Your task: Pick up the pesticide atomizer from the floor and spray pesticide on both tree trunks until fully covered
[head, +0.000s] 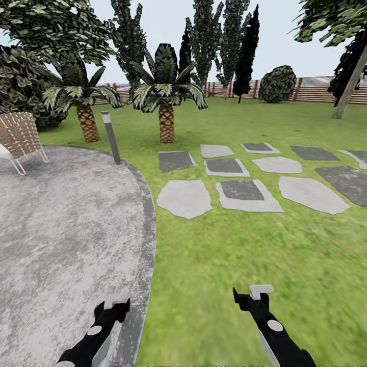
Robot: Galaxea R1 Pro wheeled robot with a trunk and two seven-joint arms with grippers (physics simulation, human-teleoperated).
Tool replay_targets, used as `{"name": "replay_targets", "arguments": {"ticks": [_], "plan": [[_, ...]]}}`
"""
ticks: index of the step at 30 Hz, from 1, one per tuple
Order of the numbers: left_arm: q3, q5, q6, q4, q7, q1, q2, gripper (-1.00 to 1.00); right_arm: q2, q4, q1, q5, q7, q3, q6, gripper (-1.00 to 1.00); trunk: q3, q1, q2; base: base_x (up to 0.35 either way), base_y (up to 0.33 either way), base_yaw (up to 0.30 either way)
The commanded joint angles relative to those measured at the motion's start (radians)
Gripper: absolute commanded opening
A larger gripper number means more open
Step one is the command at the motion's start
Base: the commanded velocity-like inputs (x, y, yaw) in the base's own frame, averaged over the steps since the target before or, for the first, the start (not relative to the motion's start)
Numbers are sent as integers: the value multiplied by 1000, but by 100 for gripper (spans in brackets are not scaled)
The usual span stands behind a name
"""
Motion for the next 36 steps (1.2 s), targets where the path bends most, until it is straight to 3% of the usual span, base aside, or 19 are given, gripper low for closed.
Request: {"name": "replay_targets", "arguments": {"ticks": [1,4,13,18,26,32,36], "plan": [[0,2,8,-1,4,-10,0,100,0,-13,0,0,0,0,0,100,-5,4,-7,0,0,0],[0,6,50,1,15,-61,0,100,-2,-83,0,0,-1,0,4,100,-19,15,-28,0,0,0],[1,6,73,1,17,-124,8,100,-2,-216,-6,3,0,1,22,100,-52,50,-91,0,0,0],[4,7,72,0,18,-136,32,100,-2,-298,-78,2,1,1,208,100,-68,69,-126,0,0,0],[55,6,64,2,16,-127,43,100,-3,-352,-92,3,1,0,271,100,-99,73,-128,0,0,11],[59,3,60,3,15,-126,44,100,-15,-352,-92,3,0,-33,275,100,-128,75,-130,0,0,142],[50,0,60,-1,14,-127,40,100,-17,-352,-92,3,0,-37,275,100,-129,75,-130,0,0,45]]}}
